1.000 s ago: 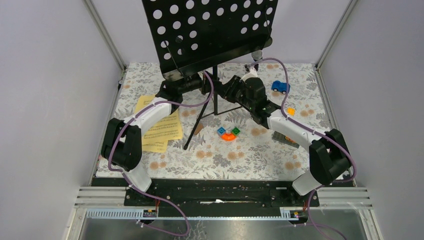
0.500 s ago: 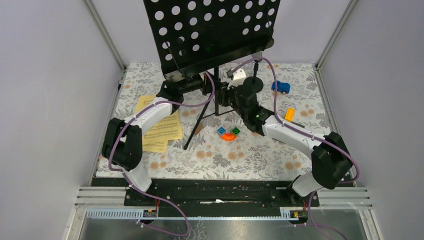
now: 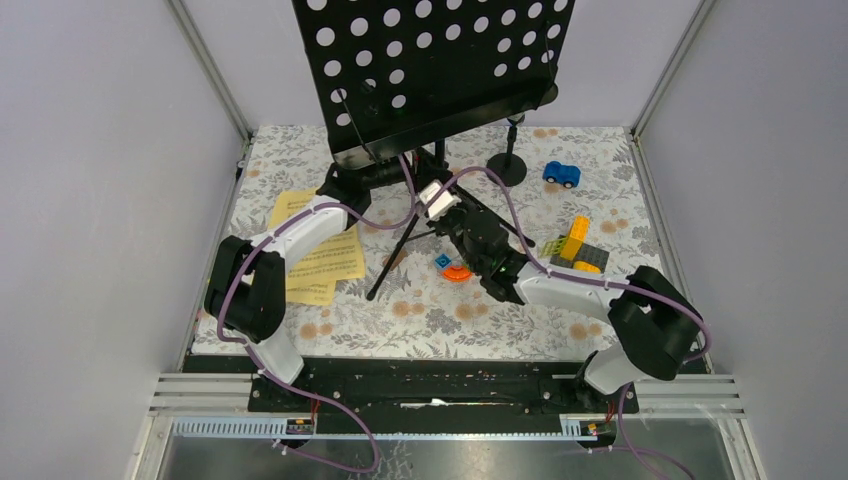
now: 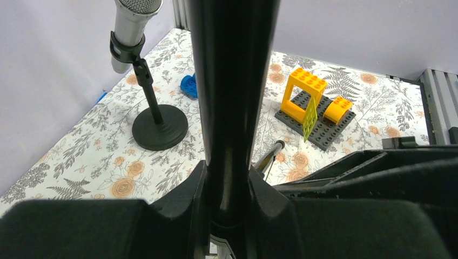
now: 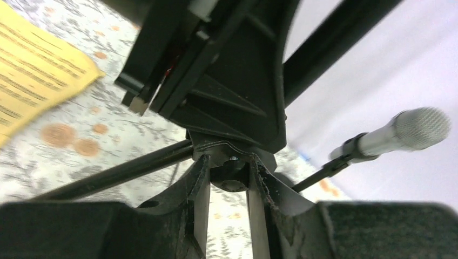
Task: Pack up the instrument practice props
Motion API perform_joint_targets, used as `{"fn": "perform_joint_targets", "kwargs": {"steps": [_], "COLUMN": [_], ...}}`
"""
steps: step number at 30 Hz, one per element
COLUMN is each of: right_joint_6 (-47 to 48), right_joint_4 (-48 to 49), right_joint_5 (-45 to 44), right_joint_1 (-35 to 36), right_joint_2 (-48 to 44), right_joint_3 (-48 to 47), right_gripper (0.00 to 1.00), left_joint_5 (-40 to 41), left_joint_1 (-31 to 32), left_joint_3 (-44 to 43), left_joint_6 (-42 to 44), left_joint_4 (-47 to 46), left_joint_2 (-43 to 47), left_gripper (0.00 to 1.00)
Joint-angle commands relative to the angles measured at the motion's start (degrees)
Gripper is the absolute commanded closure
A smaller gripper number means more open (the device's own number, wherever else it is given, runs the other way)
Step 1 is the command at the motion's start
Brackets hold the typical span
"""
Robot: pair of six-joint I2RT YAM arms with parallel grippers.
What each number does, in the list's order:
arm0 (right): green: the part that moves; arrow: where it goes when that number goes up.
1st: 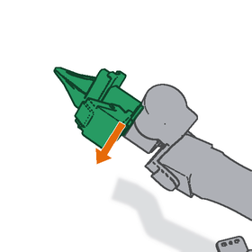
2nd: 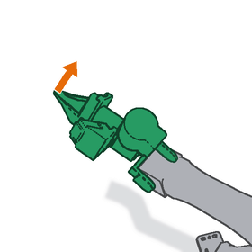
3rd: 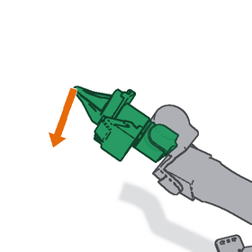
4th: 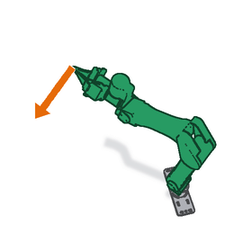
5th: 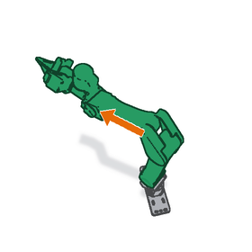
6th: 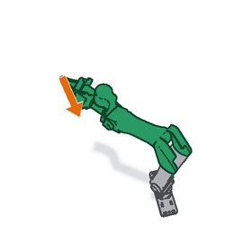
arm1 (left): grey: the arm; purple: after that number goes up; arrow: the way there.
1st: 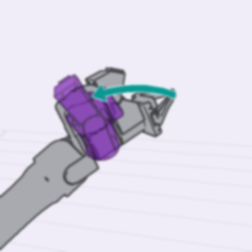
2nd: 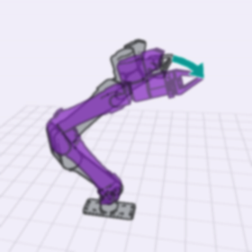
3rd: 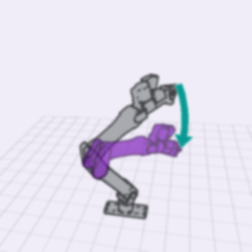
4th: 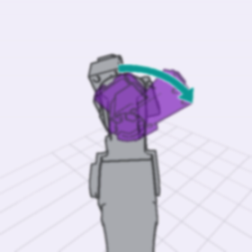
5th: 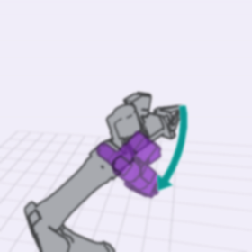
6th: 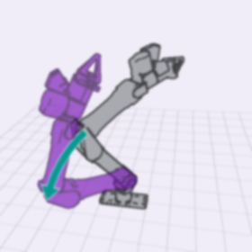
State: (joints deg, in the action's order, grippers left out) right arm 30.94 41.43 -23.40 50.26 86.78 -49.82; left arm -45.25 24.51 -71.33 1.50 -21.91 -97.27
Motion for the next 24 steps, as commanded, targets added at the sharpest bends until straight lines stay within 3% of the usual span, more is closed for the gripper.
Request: {"fn": "perform_joint_targets", "kwargs": {"steps": [1, 7, 12, 16, 18, 22, 24], "right_joint_6": [24.42, 31.66, 22.50, 10.08, 4.41, -9.42, -17.92], "right_joint_4": [-0.94, 8.44, 11.63, 11.18, 11.86, 11.30, 7.54], "right_joint_5": [-6.13, -13.25, -10.38, -6.27, -4.11, -4.10, -4.38], "right_joint_1": [4.56, 5.09, 5.45, 5.46, 5.46, 5.46, 5.33], "right_joint_2": [4.42, 7.06, 1.09, -7.32, -11.31, -18.42, -20.55], "right_joint_3": [6.96, 9.21, 11.30, 13.28, 14.89, 16.91, 16.70], "right_gripper": [1.00, 1.00, 0.62, 0.42, 0.27, 0.16, 0.15], "left_joint_5": [4.88, 5.01, 4.97, 4.96, 5.00, 5.00, 5.00], "left_joint_1": [-1.92, -2.19, -2.36, -2.43, -2.39, -2.39, -2.39], "left_joint_3": [-0.35, -0.66, -0.57, -0.56, -0.51, -0.48, -0.55], "left_joint_6": [-3.83, -4.27, -4.66, -4.66, -4.66, -4.72, -4.78], "left_joint_4": [7.15, 7.15, 6.71, 6.71, 6.71, 6.71, 6.71], "left_joint_2": [-2.83, -3.16, -3.27, -3.28, -3.27, -3.36, -3.45], "left_gripper": [1.00, 1.00, 1.00, 1.00, 1.00, 1.00, 1.00]}}
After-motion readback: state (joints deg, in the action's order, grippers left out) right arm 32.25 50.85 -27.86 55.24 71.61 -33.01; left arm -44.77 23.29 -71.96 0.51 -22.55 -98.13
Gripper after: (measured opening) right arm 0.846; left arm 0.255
